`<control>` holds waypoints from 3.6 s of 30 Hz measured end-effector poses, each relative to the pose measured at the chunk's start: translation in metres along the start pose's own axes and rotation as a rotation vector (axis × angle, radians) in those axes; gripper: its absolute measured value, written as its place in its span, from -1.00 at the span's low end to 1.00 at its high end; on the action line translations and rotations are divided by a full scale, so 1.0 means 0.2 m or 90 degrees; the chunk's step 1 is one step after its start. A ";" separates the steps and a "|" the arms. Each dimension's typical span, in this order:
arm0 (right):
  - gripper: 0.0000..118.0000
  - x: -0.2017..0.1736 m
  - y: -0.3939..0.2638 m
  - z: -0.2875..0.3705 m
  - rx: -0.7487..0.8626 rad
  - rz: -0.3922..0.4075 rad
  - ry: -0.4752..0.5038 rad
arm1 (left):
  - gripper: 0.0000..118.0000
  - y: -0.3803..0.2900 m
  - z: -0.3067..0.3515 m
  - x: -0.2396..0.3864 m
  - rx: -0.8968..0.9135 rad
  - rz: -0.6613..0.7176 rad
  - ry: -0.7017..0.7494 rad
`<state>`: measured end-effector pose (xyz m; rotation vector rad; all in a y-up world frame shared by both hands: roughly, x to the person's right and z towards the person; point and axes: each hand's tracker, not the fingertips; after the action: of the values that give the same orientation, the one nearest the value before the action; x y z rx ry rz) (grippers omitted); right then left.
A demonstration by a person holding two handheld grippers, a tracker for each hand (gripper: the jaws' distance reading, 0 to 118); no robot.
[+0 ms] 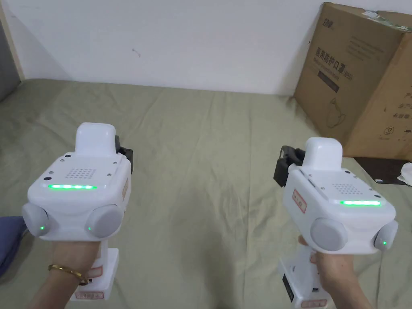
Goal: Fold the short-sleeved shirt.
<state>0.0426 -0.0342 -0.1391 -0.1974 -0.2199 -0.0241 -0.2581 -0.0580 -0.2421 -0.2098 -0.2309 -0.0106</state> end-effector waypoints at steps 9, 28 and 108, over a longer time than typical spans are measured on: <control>-1.00 0.00 -0.08 0.01 -0.025 0.000 0.011 | -1.00 -0.09 0.04 0.00 -0.024 0.002 -0.003; 1.00 -0.03 -0.05 -0.02 -0.018 0.007 -0.011 | 0.89 -0.08 0.06 -0.02 -0.009 0.000 0.024; 1.00 -0.07 -0.04 0.03 -0.007 0.018 0.007 | 0.89 -0.06 0.07 0.01 -0.009 -0.024 0.004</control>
<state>0.0270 -0.0407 -0.1347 -0.2109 -0.2054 0.0021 -0.2604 -0.0668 -0.2255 -0.2188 -0.2290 -0.0502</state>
